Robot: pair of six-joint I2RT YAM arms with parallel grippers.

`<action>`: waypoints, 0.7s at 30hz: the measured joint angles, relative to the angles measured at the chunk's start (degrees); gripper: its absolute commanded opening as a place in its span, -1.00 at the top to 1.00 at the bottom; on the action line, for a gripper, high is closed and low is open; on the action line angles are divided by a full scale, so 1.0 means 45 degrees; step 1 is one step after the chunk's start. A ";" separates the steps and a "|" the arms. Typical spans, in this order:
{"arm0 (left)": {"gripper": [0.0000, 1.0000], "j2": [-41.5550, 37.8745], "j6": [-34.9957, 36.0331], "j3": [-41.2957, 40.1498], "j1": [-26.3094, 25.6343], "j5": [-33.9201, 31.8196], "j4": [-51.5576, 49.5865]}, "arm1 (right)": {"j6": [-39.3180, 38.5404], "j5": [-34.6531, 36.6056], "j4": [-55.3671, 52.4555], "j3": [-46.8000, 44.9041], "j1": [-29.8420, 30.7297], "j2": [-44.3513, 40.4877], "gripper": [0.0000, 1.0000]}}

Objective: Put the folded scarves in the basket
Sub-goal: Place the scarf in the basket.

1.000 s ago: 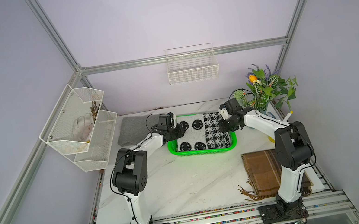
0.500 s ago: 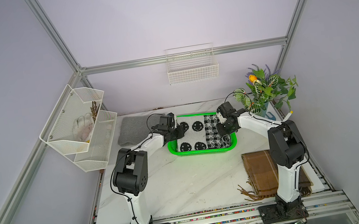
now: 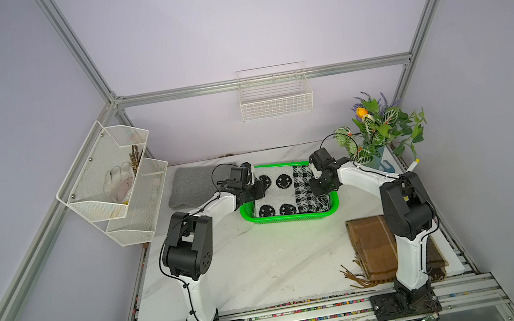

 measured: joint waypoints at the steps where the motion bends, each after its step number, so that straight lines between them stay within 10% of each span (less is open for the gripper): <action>1: 0.94 -0.0005 0.0000 -0.0010 0.0000 0.0000 0.0005 | 0.0005 0.0044 -0.0005 0.0000 0.0024 -0.0005 0.49; 10: 0.47 -0.0165 0.0204 -0.0087 -0.0078 -0.0607 -0.0306 | 0.0121 0.0311 -0.0063 0.0000 0.0219 -0.0379 0.20; 21: 0.45 -0.0364 0.0695 0.0005 -0.0335 -0.2225 -0.1413 | 0.0117 0.1151 -0.0583 -0.0005 0.0311 -0.0962 0.04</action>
